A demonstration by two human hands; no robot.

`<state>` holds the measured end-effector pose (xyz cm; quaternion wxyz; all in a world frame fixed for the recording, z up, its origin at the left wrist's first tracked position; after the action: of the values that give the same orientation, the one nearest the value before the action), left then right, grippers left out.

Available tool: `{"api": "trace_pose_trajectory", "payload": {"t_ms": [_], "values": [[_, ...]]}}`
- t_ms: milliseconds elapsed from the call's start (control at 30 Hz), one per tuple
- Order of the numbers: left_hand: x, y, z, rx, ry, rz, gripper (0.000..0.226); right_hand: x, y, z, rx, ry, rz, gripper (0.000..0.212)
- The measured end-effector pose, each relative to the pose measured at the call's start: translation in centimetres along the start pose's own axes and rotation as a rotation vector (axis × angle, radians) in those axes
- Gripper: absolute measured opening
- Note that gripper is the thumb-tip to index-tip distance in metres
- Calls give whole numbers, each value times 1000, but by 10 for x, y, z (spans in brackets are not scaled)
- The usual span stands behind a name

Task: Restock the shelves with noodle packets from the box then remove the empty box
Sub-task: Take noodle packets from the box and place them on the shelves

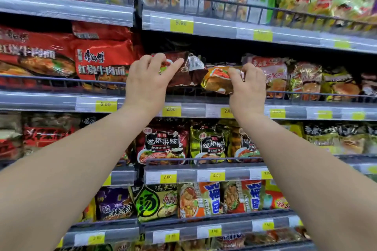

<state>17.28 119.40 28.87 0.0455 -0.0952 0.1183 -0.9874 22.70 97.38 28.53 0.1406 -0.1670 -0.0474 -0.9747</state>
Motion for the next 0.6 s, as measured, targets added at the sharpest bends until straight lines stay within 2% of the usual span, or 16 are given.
{"api": "trace_pose_trajectory", "payload": {"t_ms": [133,267,367,467,533,600], "values": [[-8,-5,8,6,-123,-41,52,0,10,12,18,-70,30,64],[-8,-14,28,-6,-352,-52,52,4,13,32,20,-146,119,51],[-10,-17,41,-56,-502,1,54,3,13,41,-25,-347,248,47],[-16,-16,45,-25,-663,20,56,-5,9,42,26,-448,125,51],[-17,-11,42,-2,-647,53,58,-8,7,39,20,-387,-1,62],[-10,-5,38,58,-484,53,63,-7,3,29,-102,-239,36,67]]}}
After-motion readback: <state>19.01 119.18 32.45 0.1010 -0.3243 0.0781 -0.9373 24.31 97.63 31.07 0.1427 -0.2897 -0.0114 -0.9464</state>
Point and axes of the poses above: each hand's wrist, its own z-axis towards the middle knuckle, its own x-axis out of the back of the hand, y = z × x, the point moved 4 cm from there along z, towards the middle knuckle, and after that the axes turned 1 degree about x, right-handed, at the moved point
